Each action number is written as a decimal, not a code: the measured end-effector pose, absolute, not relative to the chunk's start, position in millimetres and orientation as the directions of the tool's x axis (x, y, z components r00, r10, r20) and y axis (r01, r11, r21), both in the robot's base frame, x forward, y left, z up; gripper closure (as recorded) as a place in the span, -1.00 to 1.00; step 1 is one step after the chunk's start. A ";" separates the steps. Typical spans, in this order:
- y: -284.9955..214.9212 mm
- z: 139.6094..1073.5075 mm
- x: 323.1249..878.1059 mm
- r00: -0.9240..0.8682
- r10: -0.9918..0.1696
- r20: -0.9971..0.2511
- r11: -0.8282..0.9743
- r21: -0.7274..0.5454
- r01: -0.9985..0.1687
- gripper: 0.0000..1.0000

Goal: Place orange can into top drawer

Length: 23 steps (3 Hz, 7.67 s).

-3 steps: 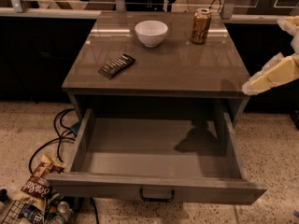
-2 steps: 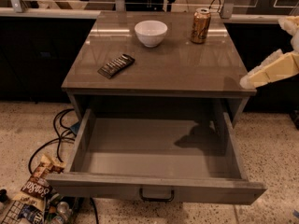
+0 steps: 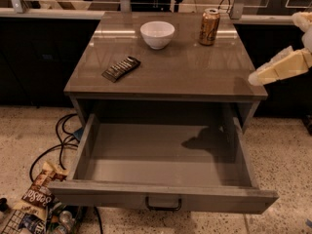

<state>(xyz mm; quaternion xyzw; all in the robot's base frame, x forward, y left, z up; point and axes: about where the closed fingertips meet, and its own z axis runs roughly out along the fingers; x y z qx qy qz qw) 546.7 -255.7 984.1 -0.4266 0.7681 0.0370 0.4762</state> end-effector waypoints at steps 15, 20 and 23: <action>-204.6 897.6 892.0 -0.128 -0.065 -0.990 0.785 0.028 -0.619 -1.00; -187.1 891.2 897.0 -0.134 -0.064 -0.989 0.771 0.036 -0.636 1.00; -205.8 903.7 839.0 -0.121 -0.035 -0.992 0.790 0.046 -0.611 1.00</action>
Offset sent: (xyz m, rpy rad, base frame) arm 0.1615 -0.0457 -0.0028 0.3495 -0.2803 -0.1883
